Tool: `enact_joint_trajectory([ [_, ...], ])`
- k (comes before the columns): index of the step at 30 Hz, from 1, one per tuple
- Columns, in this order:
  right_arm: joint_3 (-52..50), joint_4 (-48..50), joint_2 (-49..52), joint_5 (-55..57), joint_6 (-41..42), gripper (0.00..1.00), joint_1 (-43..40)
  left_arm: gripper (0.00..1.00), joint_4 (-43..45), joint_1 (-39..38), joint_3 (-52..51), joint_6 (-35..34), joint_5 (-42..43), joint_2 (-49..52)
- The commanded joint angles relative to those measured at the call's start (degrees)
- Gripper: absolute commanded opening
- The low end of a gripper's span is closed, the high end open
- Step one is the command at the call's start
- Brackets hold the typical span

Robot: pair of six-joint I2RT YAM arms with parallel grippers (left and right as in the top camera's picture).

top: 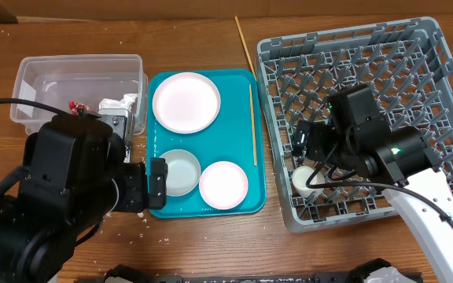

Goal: Sort waste into correct bins and load items into the dishwasher

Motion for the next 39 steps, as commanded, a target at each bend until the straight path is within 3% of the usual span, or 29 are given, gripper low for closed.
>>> enact_joint_trajectory([
  [1,0.85,0.24,-0.24,0.07,0.09,1.00,0.22,1.00,0.57,-0.26,-0.13,2.58,-1.70,-1.64],
  [4,0.85,0.24,-0.24,0.07,0.09,1.00,0.22,1.00,12.72,0.98,-4.83,5.46,-7.10,-5.22],
  [5,0.85,0.24,-0.24,0.07,0.09,1.00,0.22,1.00,22.58,2.05,-10.67,11.87,-4.68,-8.52],
  [11,0.85,0.24,-0.24,0.07,0.09,1.00,0.22,1.00,52.81,6.69,-38.91,33.59,12.37,-21.92],
  [17,0.85,0.24,-0.24,0.07,0.09,1.00,0.22,1.00,76.11,10.56,-71.78,34.73,19.32,-41.09],
  [29,0.85,0.24,-0.24,0.07,0.09,1.00,0.22,1.00,80.94,11.30,-97.53,34.75,21.11,-66.47],
  [34,0.85,0.24,-0.24,0.07,0.09,1.00,0.22,1.00,90.36,11.26,-104.96,34.73,23.58,-66.27],
  [39,0.85,0.24,-0.24,0.07,0.09,1.00,0.22,1.00,91.69,11.26,-105.68,34.73,23.39,-66.16],
])
